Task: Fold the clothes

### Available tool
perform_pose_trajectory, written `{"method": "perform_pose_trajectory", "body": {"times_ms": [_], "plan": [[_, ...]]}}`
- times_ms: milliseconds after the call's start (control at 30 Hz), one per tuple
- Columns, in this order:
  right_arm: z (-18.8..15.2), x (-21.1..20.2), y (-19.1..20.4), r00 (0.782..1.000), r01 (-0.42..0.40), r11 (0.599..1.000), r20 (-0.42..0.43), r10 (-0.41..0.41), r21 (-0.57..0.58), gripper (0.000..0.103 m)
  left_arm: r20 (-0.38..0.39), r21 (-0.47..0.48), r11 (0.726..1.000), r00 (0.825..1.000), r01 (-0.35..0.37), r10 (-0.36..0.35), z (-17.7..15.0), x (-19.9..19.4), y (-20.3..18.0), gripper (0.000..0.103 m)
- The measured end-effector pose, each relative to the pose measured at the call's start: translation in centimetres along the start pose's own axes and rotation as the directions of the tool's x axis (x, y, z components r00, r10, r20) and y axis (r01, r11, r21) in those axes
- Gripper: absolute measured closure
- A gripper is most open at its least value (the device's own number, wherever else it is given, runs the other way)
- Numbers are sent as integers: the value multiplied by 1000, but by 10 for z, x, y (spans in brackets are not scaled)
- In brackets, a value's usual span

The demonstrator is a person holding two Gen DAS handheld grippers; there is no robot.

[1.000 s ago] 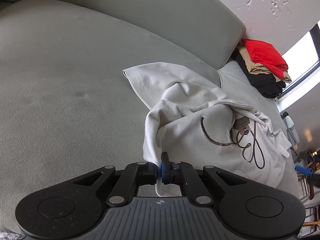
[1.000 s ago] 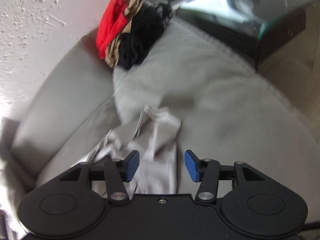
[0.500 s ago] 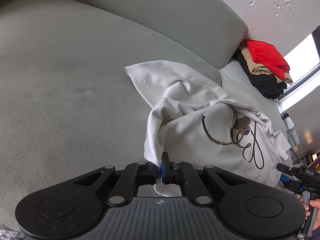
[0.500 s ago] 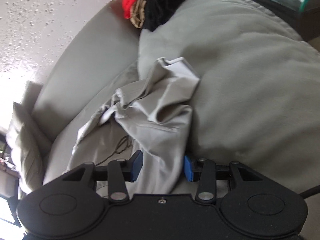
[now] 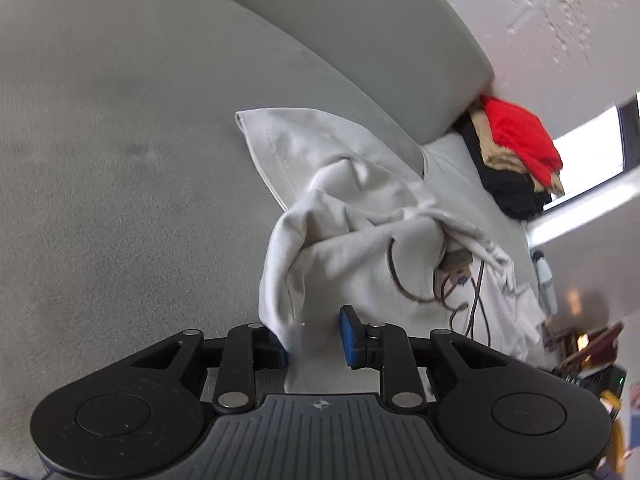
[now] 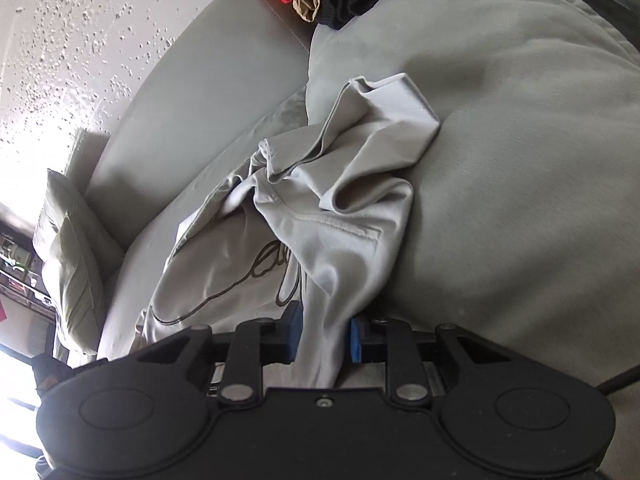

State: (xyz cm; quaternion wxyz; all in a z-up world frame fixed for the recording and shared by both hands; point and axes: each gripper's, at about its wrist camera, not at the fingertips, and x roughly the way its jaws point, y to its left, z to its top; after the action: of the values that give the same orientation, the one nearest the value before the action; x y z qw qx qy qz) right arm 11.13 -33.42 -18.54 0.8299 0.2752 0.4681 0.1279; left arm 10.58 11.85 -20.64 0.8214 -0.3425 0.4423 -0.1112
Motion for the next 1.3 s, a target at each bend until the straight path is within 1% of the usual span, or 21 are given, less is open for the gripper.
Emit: {"method": "perform_pose_trajectory", "body": {"times_ms": [33,100,167,300,367,533,600,667,733,767,833,900,933,967,1067,1100,1133,1200,1233,1267,1300], "plan": [[0,1,0,1000,7,1000,-1,-7,0,80,1,-11,1000,1000,-1,1,0,1,1,88],[1,3,1,1000,20,1000,-4,-20,0,82,-8,-15,1000,1000,-3,3,1,2,2,103],[2,5,1,999,34,999,-6,-34,0,99,-8,4,1000,1000,-7,7,0,1,-1,103],[-4,1,11,999,49,998,19,-50,40,101,-9,48,999,1000,-24,24,-3,-10,-12,103],[-10,-4,19,998,53,995,36,-56,80,101,-1,43,999,1000,8,-7,-4,-22,-20,103],[-2,-27,58,985,-163,958,93,144,235,101,63,24,991,989,129,-131,18,-69,-61,103],[16,-47,80,964,-248,932,160,211,263,101,122,43,987,980,152,-156,40,-96,-89,103],[25,-86,102,928,-323,920,264,262,223,101,202,58,983,962,174,-182,65,-130,-117,103],[32,-131,123,874,-389,908,374,310,155,101,308,65,973,923,222,-231,87,-175,-138,103],[35,-154,134,841,-417,901,425,334,118,101,365,75,964,893,254,-263,90,-200,-146,103],[42,-199,156,764,-467,883,520,381,39,101,476,106,944,817,313,-324,92,-250,-160,103],[49,-244,177,673,-506,861,604,427,-45,101,556,150,933,753,327,-353,82,-289,-171,103],[47,-262,185,639,-511,856,631,440,-79,101,590,174,929,721,327,-364,76,-308,-176,103],[43,-271,189,634,-503,859,636,440,-93,101,614,197,926,696,321,-372,69,-322,-182,103],[32,-288,201,665,-465,880,617,421,-100,101,655,262,922,648,286,-387,50,-355,-205,103],[28,-295,205,656,-467,877,619,431,-116,101,671,292,914,622,280,-405,42,-367,-212,103],[22,-305,209,630,-483,864,629,456,-143,101,686,327,903,588,278,-429,33,-379,-218,103],[9,-326,218,556,-490,844,668,495,-218,101,731,392,893,513,222,-449,12,-403,-232,103],[4,-334,223,538,-466,850,683,494,-247,101,758,405,902,498,150,-422,3,-410,-239,103],[0,-337,227,538,-435,860,689,486,-266,101,760,395,914,525,94,-383,2,-408,-245,103],[0,-337,230,559,-418,869,680,475,-264,101,747,379,924,571,53,-339,5,-403,-249,103]]}}
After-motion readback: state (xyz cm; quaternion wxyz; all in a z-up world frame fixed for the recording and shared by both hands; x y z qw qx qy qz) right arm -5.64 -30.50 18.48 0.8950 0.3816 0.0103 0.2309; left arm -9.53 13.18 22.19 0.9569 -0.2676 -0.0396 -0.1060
